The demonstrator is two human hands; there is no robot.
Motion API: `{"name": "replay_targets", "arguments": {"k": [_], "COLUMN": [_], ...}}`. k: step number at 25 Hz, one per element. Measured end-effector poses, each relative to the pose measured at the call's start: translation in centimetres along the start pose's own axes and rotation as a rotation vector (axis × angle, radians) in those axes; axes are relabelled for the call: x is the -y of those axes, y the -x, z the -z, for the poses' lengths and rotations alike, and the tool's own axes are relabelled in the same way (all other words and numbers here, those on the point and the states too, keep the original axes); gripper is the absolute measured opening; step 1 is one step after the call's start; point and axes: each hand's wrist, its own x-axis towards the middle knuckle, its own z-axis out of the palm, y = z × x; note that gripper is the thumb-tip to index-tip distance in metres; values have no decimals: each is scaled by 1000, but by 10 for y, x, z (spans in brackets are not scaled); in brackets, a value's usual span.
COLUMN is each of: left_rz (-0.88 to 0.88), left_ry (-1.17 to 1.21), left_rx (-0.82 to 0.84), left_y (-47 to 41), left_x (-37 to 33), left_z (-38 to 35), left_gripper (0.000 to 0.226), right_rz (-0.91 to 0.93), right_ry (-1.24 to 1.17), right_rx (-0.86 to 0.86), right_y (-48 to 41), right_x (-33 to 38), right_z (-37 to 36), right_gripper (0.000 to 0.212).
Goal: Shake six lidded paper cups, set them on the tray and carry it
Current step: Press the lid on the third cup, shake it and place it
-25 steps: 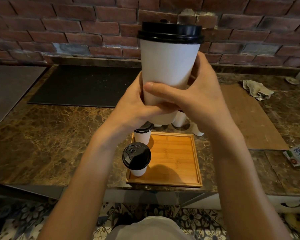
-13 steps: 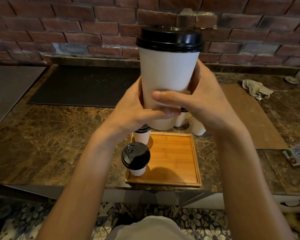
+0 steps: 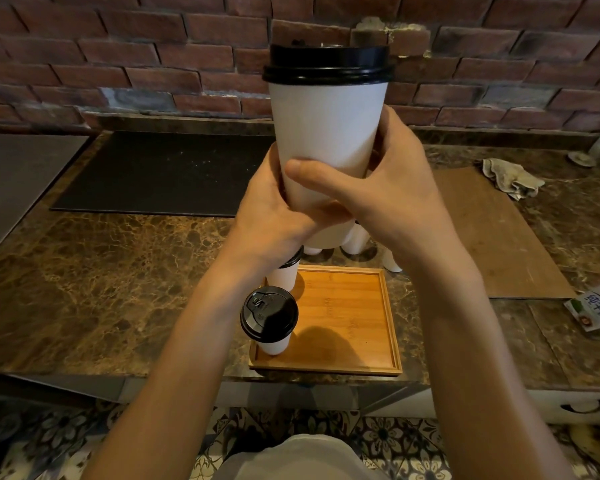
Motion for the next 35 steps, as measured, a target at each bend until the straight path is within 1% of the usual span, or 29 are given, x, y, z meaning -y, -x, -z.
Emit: {"name": "replay_targets", "arguments": {"k": [6, 11, 15, 21, 23, 27, 30, 35], "left_rz": [-54, -36, -33, 25, 38, 69, 66, 89], "left_ry": [-27, -62, -54, -8, 17, 25, 28, 19], "left_rx": [-55, -46, -5, 101, 149, 238, 251, 201], "left_y": [-4, -2, -1, 1, 1, 3, 6, 4], "left_x": [7, 6, 2, -2, -3, -6, -7, -5], "left_z": [-3, 0, 4, 12, 13, 15, 14, 14], "left_gripper": [69, 67, 65, 62, 65, 82, 82, 83], "right_rz": [25, 46, 60, 58, 77, 77, 72, 83], "right_ry": [130, 125, 72, -104, -148, -209, -217, -171], "right_rx": [-143, -160, -108, 29, 78, 173, 197, 185], "right_y": [4, 4, 0, 0, 0, 2, 3, 1], "right_x": [-4, -7, -5, -9, -10, -14, -16, -12], "right_z": [-13, -14, -6, 4, 7, 11, 10, 11], "right_gripper": [84, 85, 86, 75, 71, 68, 63, 62]}}
